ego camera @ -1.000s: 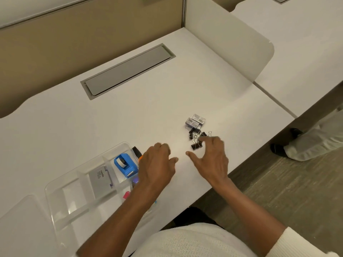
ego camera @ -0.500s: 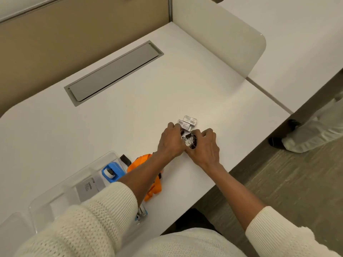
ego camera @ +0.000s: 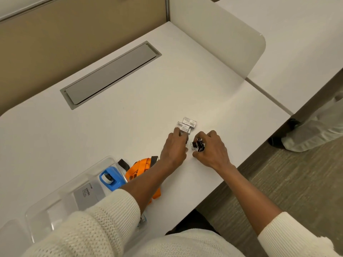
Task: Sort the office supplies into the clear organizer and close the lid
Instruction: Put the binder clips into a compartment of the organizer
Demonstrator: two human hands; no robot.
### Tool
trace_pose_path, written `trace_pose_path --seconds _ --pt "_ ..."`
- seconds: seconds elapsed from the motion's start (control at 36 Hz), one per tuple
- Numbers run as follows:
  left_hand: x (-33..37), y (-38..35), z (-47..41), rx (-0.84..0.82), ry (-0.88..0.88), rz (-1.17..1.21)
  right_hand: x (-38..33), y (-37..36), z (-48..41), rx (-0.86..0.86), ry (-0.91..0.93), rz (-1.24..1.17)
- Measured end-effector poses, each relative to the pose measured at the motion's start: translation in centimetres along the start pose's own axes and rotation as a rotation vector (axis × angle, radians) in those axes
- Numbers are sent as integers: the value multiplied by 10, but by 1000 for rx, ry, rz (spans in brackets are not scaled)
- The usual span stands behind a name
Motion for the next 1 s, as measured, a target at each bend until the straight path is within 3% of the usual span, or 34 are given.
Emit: trace_pose_path --seconds 0.28,0.58,0.75,1.0 --pt "-9 3 7 63 64 83 -22 -6 3 -42 26 32" --pt "-26 42 52 192 142 266 -31 12 17 -84 -29 -140" --pt "-48 93 116 363 222 381 -83 17 45 -130 40 -219" --pt "-122 146 254 585 534 406 -201 -18 117 -355 309 -282"
Point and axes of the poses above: each hand's wrist, its own z-axis away from the middle knuckle, its own y-axis out of the back of the hand, x = y × z, the point moved 7 cm from there along -z, towards the middle knuckle, and after that the axes turned 5 degrees about x, right-handed, at the moved point
